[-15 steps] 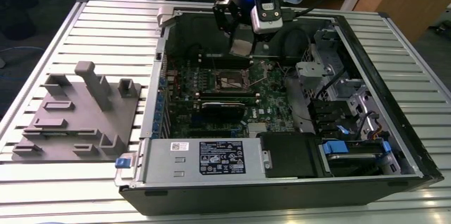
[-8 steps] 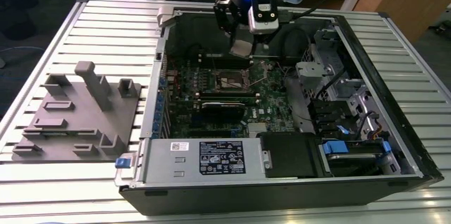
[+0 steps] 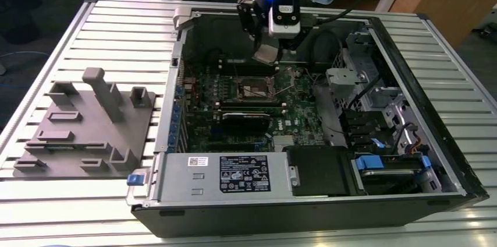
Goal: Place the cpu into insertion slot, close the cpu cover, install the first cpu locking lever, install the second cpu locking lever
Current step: 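Place the cpu into insertion slot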
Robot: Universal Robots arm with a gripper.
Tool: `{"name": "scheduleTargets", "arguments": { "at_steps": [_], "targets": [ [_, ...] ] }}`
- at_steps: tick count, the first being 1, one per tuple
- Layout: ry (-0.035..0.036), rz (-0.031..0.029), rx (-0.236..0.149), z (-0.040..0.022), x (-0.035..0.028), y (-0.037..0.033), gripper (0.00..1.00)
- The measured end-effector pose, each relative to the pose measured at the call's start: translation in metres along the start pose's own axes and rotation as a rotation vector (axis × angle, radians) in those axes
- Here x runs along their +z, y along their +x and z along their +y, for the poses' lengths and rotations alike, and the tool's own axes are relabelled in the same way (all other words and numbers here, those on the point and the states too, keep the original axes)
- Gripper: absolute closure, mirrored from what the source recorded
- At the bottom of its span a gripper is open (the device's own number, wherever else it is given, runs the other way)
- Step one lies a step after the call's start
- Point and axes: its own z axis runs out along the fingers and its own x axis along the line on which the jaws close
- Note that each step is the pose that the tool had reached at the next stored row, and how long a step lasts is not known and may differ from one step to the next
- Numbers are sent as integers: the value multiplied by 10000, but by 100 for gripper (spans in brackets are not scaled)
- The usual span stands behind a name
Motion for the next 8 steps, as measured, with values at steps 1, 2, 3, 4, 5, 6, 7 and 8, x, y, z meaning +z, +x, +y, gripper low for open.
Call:
{"name": "scheduleTargets", "arguments": {
  "at_steps": [1,2,3,4,5,6,7,8],
  "targets": [
    [-2,-3,26,0,0,0,46],
    [-2,-5,51,0,0,0,46],
    [-2,-5,54,0,0,0,46],
    [-2,-5,54,0,0,0,46],
    [-2,-5,54,0,0,0,46],
    [-2,-5,54,0,0,0,46],
    [-2,-5,54,0,0,0,46],
    [-2,-5,54,0,0,0,46]
  ]
}}
